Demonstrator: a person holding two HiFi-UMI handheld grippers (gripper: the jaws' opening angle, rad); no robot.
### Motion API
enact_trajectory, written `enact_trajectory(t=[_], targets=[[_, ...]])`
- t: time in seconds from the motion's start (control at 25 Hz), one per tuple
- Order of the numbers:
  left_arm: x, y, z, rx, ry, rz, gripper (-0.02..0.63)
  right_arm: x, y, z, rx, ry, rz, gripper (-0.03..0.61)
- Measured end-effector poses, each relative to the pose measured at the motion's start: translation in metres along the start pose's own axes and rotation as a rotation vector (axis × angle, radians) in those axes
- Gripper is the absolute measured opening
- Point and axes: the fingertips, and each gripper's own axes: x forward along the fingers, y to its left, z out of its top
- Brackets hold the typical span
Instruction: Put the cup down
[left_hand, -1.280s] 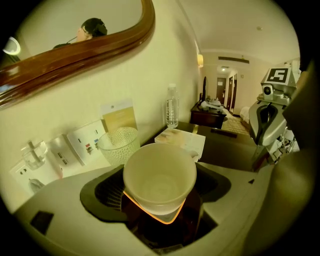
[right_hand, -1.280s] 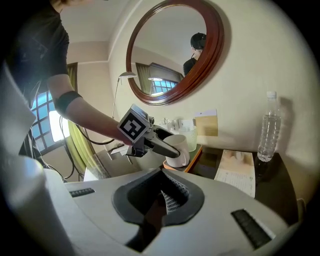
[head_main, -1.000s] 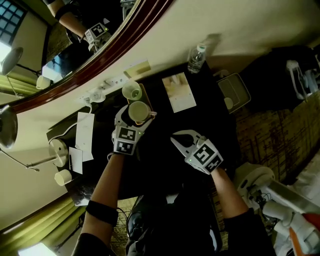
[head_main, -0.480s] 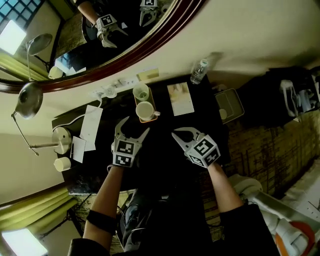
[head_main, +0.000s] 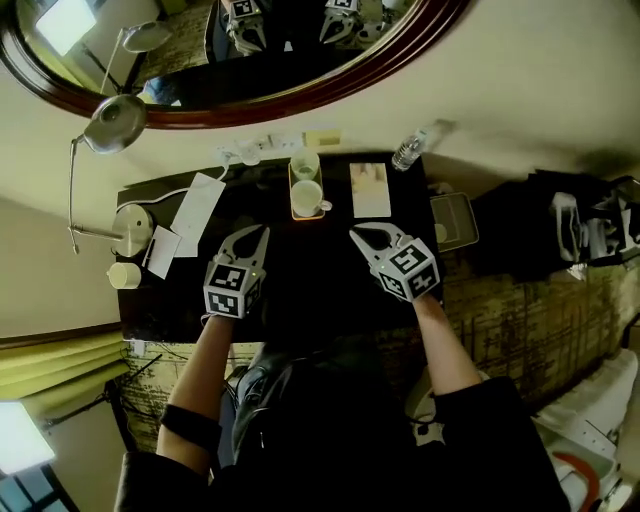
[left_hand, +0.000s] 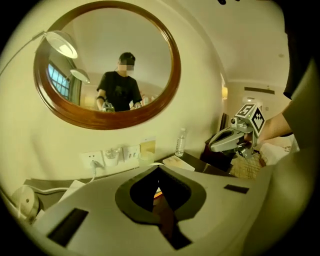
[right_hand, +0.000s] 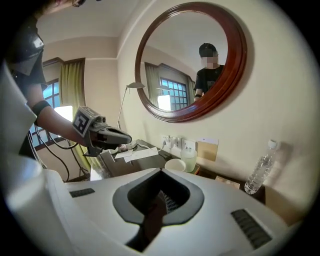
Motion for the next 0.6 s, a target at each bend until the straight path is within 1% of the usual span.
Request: enact_trajectory(t=[0.08, 0.24, 0.32, 0.48, 0.6], targets=[[-0.014, 0.008, -0.005, -0.016, -0.006, 0.026, 0.007, -0.005, 0.002, 0.005, 0.0, -0.004, -0.012, 0.002], [-0.037, 0.007, -0.008, -0.019, 0.001, 0.034, 0.007, -0.016, 0.002, 0.01, 0.061, -0.034, -0.043, 0.002], [-0.044, 0.01, -0.016, -0.036, 0.002, 0.045, 0.007, -0.022, 0.003, 0.008, 0.081, -0.039, -0.057, 0.002], [-0.057, 0.009, -0.027, -0.068, 0.012, 0.035, 0.007, -0.028, 0.003, 0.002, 0.096, -0.031, -0.097, 0.002], [-0.062, 0.011, -0.029, -0.077, 0.0, 0.028, 0.007, -0.027, 0.005, 0.001, 0.108, -0.033, -0.113, 0.002]])
